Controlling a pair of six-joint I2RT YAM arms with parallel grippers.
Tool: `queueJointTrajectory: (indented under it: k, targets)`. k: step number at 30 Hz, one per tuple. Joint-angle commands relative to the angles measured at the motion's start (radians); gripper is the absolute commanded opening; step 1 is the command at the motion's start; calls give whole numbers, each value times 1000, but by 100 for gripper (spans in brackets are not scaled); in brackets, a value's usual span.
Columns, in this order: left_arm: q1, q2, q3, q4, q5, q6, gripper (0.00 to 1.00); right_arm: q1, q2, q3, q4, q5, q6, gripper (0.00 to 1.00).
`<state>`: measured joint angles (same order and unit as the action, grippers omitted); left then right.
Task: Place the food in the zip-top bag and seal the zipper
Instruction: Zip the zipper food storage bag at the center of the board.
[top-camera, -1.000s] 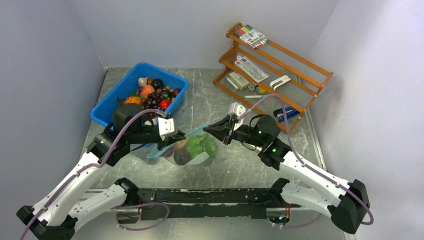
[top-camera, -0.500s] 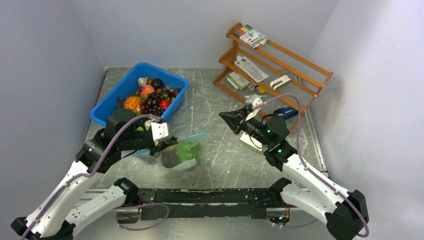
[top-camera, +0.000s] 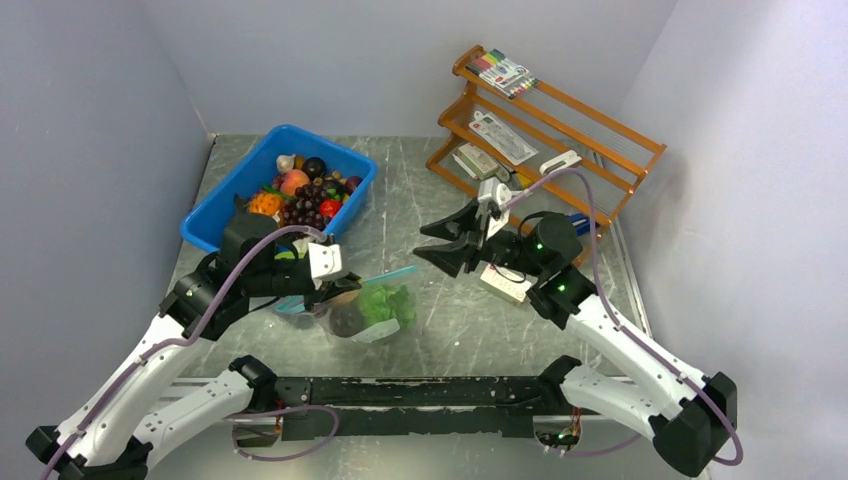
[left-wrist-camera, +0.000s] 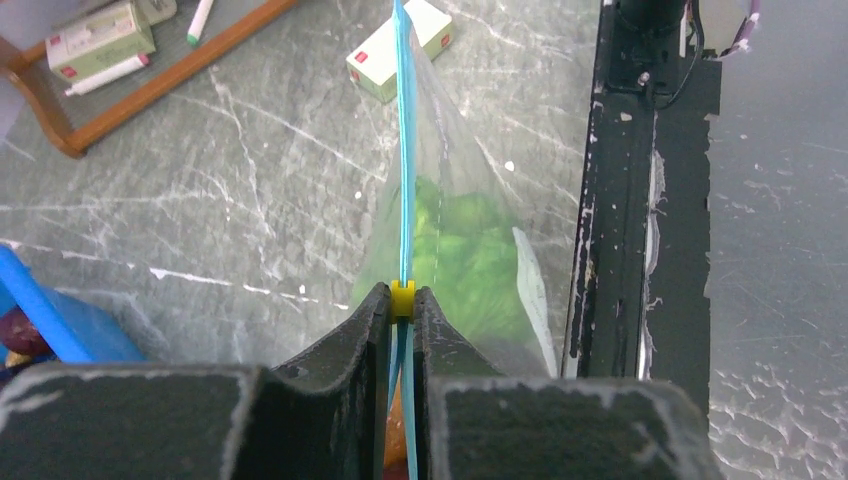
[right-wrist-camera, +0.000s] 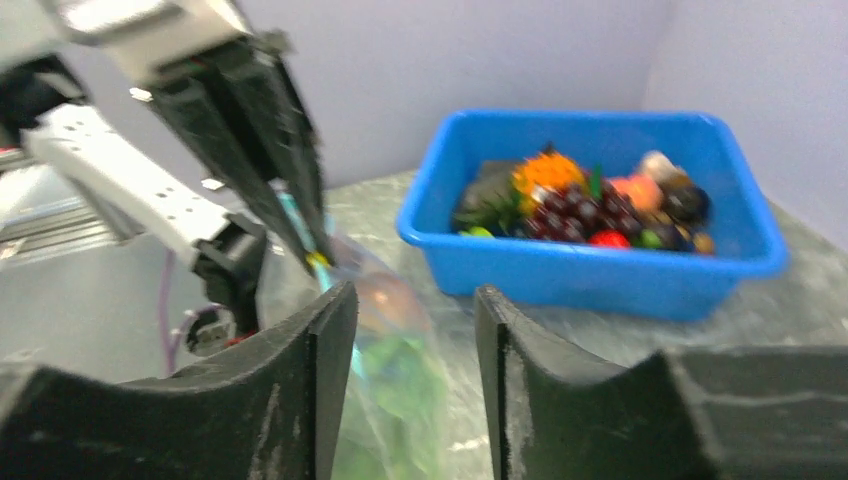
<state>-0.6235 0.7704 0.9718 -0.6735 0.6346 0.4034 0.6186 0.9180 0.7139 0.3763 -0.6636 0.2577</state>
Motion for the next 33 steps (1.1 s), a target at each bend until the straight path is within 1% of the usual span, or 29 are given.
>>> queueJointTrajectory:
  k: [1, 4, 7, 13, 17, 19, 26, 28, 29, 31, 33]
  targets:
    - [3, -33, -20, 123, 83, 3, 7, 134, 23, 70, -79, -33, -45, 50]
    - [2, -32, -29, 131, 79, 11, 7, 194, 70, 94, -102, -13, -103, 54]
    - [2, -21, -36, 127, 82, 25, 7, 234, 113, 120, -119, -22, -162, 60]
    - [2, -21, -44, 160, 140, 64, 7, 304, 173, 184, -244, 11, -300, 65]
    - [2, -1, -25, 155, 153, 81, 7, 320, 237, 250, -364, -23, -382, 67]
    - [4, 7, -22, 157, 165, 86, 7, 328, 260, 273, -390, -28, -397, 67]
    - [2, -1, -34, 182, 185, 76, 7, 357, 314, 321, -454, 18, -448, 59]
    - [2, 5, -25, 165, 186, 86, 7, 359, 316, 320, -474, 28, -457, 54]
    - [2, 8, -23, 160, 185, 89, 7, 360, 315, 316, -478, 36, -461, 49]
    - [2, 10, -20, 154, 180, 92, 7, 360, 305, 308, -480, 51, -463, 36]
    - [2, 9, -22, 150, 172, 95, 7, 361, 293, 306, -489, 72, -469, 19]
